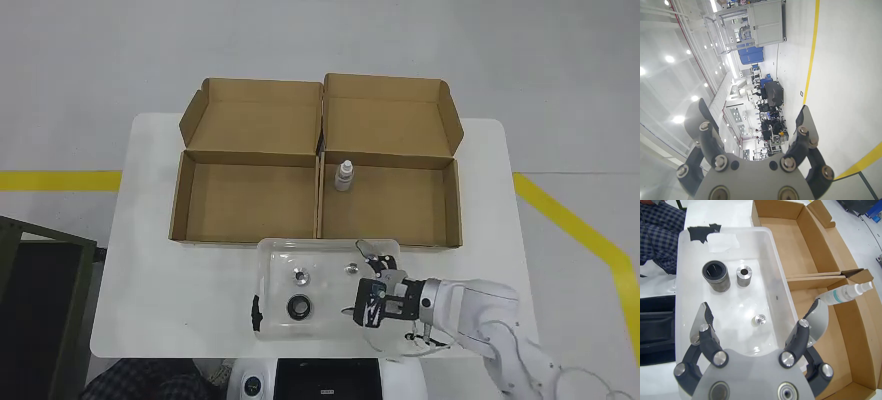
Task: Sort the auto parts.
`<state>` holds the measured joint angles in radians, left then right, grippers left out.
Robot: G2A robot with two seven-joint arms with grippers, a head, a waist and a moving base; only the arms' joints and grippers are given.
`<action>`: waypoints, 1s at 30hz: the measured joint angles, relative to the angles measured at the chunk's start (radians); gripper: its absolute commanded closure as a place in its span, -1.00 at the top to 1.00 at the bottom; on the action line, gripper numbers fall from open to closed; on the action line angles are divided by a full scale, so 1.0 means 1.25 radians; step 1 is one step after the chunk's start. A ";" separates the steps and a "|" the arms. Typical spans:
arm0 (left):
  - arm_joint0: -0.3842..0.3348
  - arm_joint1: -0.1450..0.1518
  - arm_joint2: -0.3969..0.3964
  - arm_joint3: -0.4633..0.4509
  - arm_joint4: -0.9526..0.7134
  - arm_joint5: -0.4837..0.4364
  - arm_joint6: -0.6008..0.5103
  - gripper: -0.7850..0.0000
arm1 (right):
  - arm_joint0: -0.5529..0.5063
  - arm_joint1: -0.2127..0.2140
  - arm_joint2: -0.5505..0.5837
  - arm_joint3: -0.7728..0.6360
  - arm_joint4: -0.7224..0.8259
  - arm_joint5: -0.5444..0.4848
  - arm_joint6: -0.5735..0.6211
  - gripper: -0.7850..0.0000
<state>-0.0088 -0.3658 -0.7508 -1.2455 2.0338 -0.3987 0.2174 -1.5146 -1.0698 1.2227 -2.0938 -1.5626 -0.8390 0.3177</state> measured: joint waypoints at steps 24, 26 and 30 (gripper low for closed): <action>0.000 0.000 0.000 0.000 0.000 0.000 0.000 1.00 | 0.020 -0.001 -0.082 0.043 -0.113 0.065 0.085 0.49; 0.000 0.000 0.000 0.000 0.000 0.000 0.000 1.00 | 0.024 -0.002 -0.085 0.049 -0.111 0.073 0.092 0.50; 0.000 0.000 0.000 0.000 0.000 0.000 0.000 1.00 | 0.036 -0.004 -0.093 0.068 -0.108 0.085 0.103 0.21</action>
<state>-0.0088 -0.3658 -0.7508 -1.2455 2.0338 -0.3987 0.2174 -1.4690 -1.0742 1.1067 -2.0085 -1.6978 -0.7326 0.4465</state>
